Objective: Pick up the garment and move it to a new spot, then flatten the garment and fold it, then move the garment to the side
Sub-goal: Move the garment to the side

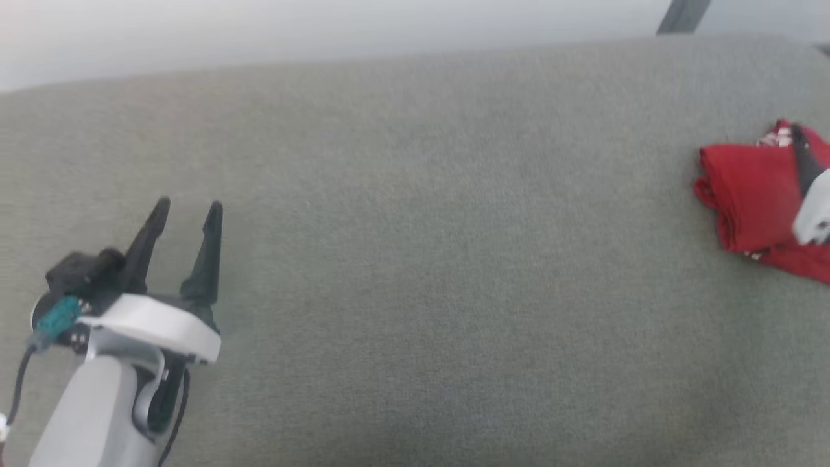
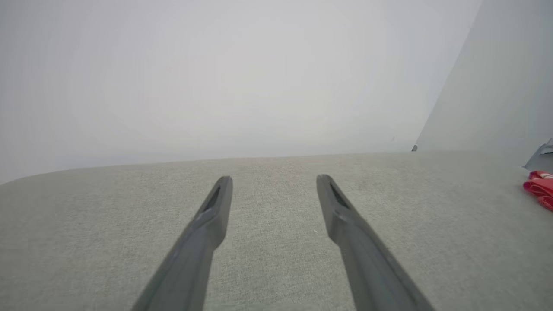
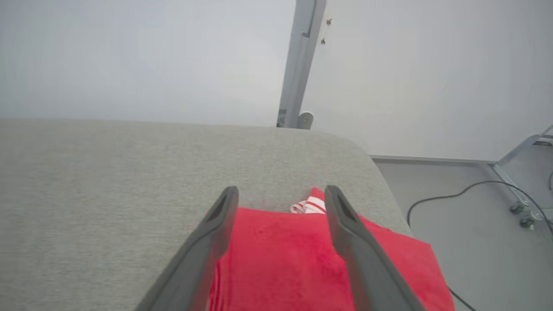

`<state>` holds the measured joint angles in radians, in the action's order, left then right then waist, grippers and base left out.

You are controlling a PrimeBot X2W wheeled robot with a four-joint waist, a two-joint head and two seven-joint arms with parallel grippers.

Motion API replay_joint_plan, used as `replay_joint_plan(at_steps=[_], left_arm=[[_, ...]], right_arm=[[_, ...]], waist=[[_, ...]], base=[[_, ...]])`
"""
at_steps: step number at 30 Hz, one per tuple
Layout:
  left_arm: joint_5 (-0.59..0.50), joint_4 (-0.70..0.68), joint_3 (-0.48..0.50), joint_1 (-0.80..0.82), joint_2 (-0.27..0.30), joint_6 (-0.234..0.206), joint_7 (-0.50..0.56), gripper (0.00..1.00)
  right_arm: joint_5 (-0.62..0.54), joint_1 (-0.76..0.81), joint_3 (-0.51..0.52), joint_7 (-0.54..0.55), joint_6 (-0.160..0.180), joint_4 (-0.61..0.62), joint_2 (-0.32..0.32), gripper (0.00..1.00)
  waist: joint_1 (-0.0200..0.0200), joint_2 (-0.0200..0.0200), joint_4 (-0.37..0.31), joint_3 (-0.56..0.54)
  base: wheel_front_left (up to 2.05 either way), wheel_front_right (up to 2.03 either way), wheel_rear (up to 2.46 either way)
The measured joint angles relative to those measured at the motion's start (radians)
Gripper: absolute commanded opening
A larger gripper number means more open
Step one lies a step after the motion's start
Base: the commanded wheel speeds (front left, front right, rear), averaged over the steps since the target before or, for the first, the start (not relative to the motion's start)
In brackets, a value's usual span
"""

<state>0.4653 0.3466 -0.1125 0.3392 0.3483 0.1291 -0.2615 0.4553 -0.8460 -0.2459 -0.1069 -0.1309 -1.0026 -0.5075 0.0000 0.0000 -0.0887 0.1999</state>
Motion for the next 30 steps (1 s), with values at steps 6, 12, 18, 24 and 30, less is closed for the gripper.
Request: replay_joint_plan(at_steps=[6, 12, 18, 24, 30], left_arm=[[0.000, -0.013, 0.040, -0.090, 0.003, 0.000, 0.000, 1.00], [0.003, -0.034, 0.101, -0.180, 0.001, 0.000, 0.000, 1.00], [0.010, -0.051, 0.116, -0.244, 0.002, 0.000, 0.000, 1.00], [0.017, -0.079, 0.137, -0.308, 0.003, 0.000, 0.000, 1.00], [0.010, -0.095, 0.161, -0.342, -0.009, 0.000, 0.000, 1.00]], right_arm=[[0.040, 0.111, -0.010, -0.064, 0.000, 0.068, 0.019, 1.00], [0.058, 0.236, 0.007, -0.125, 0.000, 0.140, 0.040, 1.00], [0.054, 0.350, 0.056, -0.149, 0.000, 0.220, 0.059, 1.00], [0.006, 0.496, 0.128, -0.152, 0.000, 0.343, 0.099, 1.00], [-0.066, 0.631, 0.221, -0.153, 0.000, 0.473, 0.157, 1.00]], waist=[[0.0000, 0.0000, 0.025, -0.073], [0.0000, 0.0000, 0.045, -0.129], [0.0000, 0.0000, 0.060, -0.161], [0.0000, 0.0000, 0.073, -0.190], [0.0000, 0.0000, 0.075, -0.201]], base=[[0.00, 0.00, 0.00], [0.00, 0.00, 0.00], [0.00, 0.00, 0.00], [0.00, 0.00, 0.00], [0.00, 0.00, 0.00]])
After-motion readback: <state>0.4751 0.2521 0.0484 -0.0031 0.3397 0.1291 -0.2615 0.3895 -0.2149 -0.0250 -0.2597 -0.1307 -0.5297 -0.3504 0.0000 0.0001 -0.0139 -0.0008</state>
